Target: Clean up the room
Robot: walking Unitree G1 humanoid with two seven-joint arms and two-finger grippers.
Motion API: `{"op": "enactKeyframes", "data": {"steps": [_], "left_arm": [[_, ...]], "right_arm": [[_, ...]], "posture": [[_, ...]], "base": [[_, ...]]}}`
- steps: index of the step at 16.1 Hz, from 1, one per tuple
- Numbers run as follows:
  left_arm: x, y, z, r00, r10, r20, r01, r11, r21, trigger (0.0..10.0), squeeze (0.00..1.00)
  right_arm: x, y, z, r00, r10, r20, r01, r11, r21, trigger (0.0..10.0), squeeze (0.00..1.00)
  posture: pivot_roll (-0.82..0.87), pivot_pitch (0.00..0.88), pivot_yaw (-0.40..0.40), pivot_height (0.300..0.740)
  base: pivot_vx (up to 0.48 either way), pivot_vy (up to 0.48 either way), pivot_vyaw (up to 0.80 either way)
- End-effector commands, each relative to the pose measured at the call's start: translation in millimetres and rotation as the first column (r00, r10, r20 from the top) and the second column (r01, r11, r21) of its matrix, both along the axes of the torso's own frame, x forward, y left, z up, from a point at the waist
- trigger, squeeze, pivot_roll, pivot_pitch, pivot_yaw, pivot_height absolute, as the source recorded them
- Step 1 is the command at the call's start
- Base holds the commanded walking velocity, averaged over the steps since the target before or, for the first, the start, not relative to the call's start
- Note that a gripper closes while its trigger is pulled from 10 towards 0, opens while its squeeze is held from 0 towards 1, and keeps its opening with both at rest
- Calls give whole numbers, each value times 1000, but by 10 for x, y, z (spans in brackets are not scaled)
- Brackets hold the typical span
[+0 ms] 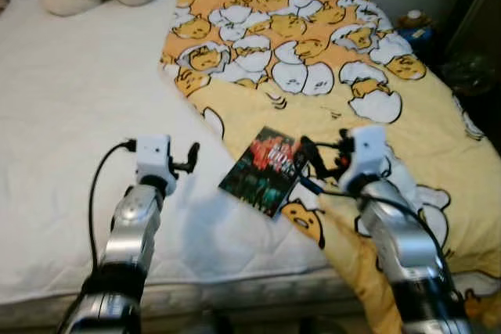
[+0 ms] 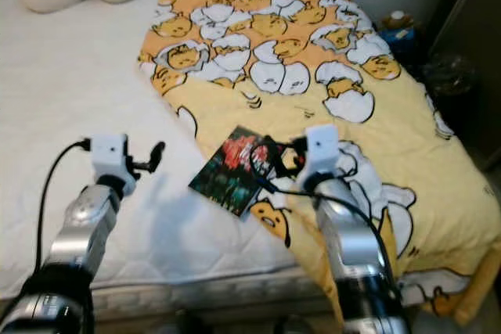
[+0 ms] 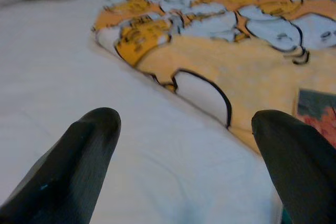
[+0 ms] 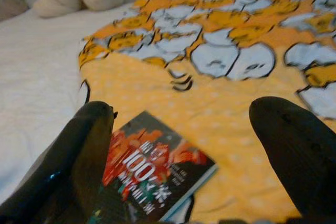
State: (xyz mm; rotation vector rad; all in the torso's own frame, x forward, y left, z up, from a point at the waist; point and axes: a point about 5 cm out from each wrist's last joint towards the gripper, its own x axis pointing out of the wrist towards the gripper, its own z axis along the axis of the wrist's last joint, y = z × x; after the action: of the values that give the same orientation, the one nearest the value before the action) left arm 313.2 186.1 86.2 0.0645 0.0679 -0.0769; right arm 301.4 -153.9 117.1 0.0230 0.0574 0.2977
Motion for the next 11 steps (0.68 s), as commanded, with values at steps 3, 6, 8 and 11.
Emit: {"op": "enactKeyframes", "data": {"steps": [3, 6, 8, 11], "left_arm": [[-216, -101, 67, 997, -71, 24, 70, 997, 27, 10000, 0], [-158, -151, -9, 994, -108, -4, 108, 994, 28, 10000, 0], [-73, -184, 38, 992, -121, -23, 122, 992, 34, 10000, 0], [82, -78, 83, 995, -86, -48, 90, 992, 90, 10000, 0]], "right_arm": [[-140, -175, -121, 999, -29, -39, 28, 1000, -13, 10000, 0], [-98, -165, -222, 995, -54, -85, 55, 998, 10, 10000, 0], [53, -8, -217, 996, -17, -92, 21, 999, 46, 10000, 0], [341, 160, -276, 983, -19, -184, 24, 999, 27, 10000, 0]], "posture": [[-26, 0, 48, 740], [-36, 0, 65, 740], [-39, 0, 85, 740], [-35, 0, 93, 740]], "base": [[0, 0, 0], [0, 0, 0], [0, 0, 0], [0, 0, 0]]}}
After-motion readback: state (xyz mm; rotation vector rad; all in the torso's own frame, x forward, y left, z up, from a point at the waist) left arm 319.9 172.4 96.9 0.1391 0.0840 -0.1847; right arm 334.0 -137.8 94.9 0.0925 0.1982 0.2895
